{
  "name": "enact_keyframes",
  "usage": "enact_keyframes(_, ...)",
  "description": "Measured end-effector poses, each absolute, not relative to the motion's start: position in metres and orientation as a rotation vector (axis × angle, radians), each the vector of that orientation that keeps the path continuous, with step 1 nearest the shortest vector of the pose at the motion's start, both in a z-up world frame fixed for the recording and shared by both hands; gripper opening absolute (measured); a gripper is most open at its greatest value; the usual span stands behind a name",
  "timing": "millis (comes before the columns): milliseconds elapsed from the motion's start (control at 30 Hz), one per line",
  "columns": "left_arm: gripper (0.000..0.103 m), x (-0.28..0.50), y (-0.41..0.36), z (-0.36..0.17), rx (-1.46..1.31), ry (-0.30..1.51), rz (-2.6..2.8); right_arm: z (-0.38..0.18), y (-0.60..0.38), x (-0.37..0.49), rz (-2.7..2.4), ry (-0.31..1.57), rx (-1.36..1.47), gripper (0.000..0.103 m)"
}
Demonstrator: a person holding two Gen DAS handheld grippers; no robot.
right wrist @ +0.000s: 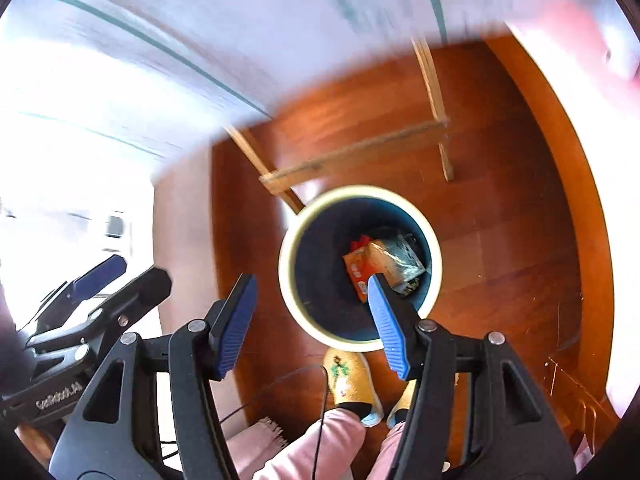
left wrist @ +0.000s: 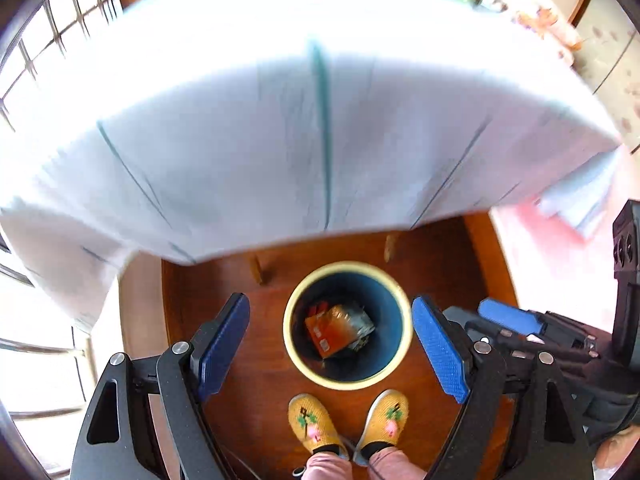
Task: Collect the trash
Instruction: 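Raise both tools back toward the remaining trash on the table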
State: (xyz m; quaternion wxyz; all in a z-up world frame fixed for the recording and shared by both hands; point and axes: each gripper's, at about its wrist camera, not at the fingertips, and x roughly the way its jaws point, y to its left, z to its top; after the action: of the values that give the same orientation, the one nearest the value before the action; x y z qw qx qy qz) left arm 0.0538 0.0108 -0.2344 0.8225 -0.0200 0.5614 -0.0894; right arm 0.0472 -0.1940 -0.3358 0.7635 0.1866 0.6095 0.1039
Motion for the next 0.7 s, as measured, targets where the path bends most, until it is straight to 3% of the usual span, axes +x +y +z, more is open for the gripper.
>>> enact_keyframes(467, 0.085, 0.059, 0.021, -0.027, -0.083, 0.951, -0.330, -0.126, -0.181, 0.031, 0.225, 1.149, 0.337, 0.055)
enact_keyframes(700, 0.085, 0.072, 0.030, 0.041, -0.032, 0.885, -0.372, -0.040, -0.176, 0.028, 0.190, 1.063, 0.351, 0.055)
